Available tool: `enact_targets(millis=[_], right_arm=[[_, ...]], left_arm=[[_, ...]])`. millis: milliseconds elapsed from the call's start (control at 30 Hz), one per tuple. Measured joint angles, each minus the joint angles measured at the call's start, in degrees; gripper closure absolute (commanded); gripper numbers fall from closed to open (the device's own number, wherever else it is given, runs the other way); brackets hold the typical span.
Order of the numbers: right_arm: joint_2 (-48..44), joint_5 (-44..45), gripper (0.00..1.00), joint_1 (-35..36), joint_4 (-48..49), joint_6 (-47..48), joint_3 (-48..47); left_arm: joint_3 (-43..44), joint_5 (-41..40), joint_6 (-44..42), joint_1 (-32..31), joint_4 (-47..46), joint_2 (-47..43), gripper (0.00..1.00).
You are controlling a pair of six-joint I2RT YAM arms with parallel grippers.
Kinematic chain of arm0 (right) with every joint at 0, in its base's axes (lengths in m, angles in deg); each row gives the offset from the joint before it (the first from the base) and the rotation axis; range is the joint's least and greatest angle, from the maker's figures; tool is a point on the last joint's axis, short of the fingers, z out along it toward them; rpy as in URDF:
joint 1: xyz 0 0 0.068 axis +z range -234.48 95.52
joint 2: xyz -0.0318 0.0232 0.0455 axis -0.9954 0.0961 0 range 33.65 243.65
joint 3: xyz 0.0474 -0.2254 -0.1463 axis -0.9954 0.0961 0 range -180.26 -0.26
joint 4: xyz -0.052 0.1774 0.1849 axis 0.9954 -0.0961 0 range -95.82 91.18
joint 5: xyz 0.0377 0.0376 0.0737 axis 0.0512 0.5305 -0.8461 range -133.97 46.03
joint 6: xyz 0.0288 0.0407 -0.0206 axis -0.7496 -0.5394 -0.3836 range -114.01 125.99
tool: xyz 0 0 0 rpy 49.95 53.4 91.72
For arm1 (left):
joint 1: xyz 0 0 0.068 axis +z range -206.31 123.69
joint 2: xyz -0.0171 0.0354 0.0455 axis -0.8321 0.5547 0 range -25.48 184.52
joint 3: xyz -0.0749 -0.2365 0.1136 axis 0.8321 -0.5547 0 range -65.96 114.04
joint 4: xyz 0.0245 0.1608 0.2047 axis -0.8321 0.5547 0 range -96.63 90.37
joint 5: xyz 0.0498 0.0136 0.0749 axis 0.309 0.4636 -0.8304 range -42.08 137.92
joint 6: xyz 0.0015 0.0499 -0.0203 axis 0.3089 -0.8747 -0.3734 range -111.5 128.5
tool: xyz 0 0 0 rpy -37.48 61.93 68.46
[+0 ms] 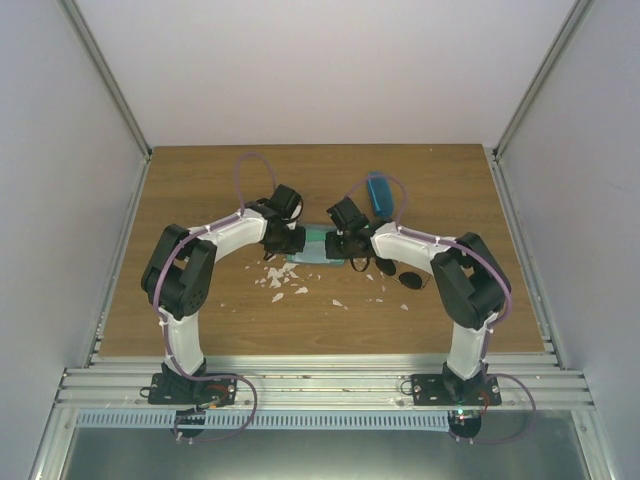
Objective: Organize the sunglasses
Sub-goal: Place the glasses cleaning cloth in the sunglasses case.
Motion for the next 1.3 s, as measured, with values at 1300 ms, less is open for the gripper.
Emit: enact_targets(millis=[1300], right_arm=[[-1.7,0.0,0.99,-0.2,-2.2,0.0,-0.2]], left_arm=[[1.7,0.9,-0.2,0.6,0.0,-2.0,1.0]])
